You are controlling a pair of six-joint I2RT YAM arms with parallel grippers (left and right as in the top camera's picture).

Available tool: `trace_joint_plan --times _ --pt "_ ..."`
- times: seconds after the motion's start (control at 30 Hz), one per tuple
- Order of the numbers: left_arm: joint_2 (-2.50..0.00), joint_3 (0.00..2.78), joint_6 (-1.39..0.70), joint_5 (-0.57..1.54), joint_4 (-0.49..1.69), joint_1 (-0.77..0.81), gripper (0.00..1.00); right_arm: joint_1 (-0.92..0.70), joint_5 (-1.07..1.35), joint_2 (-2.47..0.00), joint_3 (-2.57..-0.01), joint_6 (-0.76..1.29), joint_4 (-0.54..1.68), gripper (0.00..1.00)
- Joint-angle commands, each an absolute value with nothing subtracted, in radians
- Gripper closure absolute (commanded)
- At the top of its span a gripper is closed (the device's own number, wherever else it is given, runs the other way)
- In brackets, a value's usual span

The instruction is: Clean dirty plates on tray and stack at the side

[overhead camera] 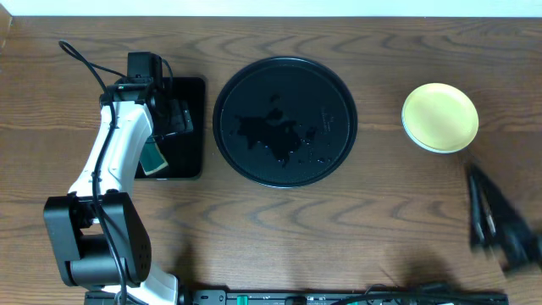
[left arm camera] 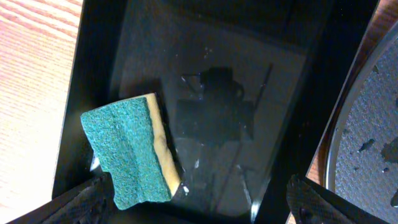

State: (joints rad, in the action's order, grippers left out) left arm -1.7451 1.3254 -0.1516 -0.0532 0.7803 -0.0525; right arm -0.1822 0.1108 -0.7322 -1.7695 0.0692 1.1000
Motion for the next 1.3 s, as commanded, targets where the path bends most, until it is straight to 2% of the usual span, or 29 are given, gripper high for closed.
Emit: trace_joint_plan --times 0.0,0.17,0.3,0.53,0.8,0.97,1.27 --pt "-1.747 1.327 -0.142 -0.065 0.783 -0.059 0.11 -0.19 0.086 -0.654 -1.743 -0.068 1.115 0.01" --pt "-1.747 1.327 -0.142 -0.065 0.783 -0.059 0.11 -0.149 0.081 -0.517 -1.593 -0.148 1.063 0.01" --pt "-1.747 1.327 -0.142 -0.065 0.783 -0.059 0.11 -0.097 0.079 -0.403 -1.377 -0.148 0.908 0.01" --pt "-1.747 1.327 -0.142 -0.065 0.783 -0.059 0.11 -0.064 0.113 -0.221 -0.909 -0.147 0.463 0.01" --pt "-1.747 1.327 -0.142 -0.065 0.783 -0.059 0.11 -0.04 0.267 -0.025 -0.42 -0.147 -0.072 0.01" --pt "-1.747 1.327 -0.142 -0.065 0.783 -0.059 0.11 -0.037 0.27 -0.006 -0.24 -0.146 -0.192 0.01" --pt "-1.747 1.327 -0.142 -0.065 0.783 -0.059 0.11 -0.047 0.231 -0.005 -0.033 -0.142 -0.229 0.01"
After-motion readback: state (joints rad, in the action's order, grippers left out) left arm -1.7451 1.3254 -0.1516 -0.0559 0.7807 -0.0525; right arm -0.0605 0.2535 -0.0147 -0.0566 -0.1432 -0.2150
